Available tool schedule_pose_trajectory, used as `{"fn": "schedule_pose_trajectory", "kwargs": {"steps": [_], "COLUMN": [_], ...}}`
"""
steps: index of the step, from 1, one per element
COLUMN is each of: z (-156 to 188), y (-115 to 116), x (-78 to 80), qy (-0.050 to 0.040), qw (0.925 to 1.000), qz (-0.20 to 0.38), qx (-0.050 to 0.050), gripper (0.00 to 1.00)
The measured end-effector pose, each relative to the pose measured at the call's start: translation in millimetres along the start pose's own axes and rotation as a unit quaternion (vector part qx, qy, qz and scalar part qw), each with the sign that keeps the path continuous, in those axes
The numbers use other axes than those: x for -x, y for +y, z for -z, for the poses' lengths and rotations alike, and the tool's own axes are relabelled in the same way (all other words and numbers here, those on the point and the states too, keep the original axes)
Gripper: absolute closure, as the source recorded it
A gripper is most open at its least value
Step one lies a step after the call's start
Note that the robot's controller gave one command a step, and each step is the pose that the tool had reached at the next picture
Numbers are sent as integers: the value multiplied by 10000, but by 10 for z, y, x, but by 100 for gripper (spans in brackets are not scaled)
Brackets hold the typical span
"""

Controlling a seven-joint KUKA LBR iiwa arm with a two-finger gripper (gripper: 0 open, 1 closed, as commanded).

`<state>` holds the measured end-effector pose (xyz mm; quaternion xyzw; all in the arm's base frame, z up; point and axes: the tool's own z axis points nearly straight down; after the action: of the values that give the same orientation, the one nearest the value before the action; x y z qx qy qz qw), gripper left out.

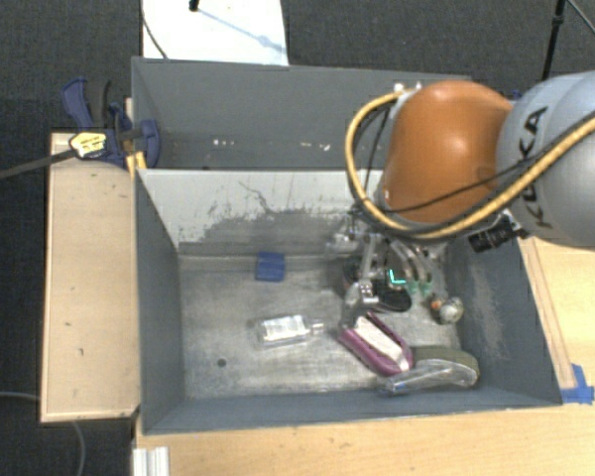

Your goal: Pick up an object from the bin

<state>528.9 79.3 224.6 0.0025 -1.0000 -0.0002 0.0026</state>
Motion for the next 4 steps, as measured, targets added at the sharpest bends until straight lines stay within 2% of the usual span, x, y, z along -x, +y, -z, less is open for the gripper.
{"fn": "schedule_pose_trajectory", "kwargs": {"steps": [1, 2, 3, 4], "z": [-1542, -1232, -1245, -1532], "y": [432, 427, 495, 444], "x": [75, -27, -159, -134], "qy": [-69, -60, -21, -51], "qw": [9992, 9968, 9959, 9982], "qz": [395, 795, 906, 599], "qx": [13, 3, -3, 7], "gripper": [0, 0, 0, 0]}}
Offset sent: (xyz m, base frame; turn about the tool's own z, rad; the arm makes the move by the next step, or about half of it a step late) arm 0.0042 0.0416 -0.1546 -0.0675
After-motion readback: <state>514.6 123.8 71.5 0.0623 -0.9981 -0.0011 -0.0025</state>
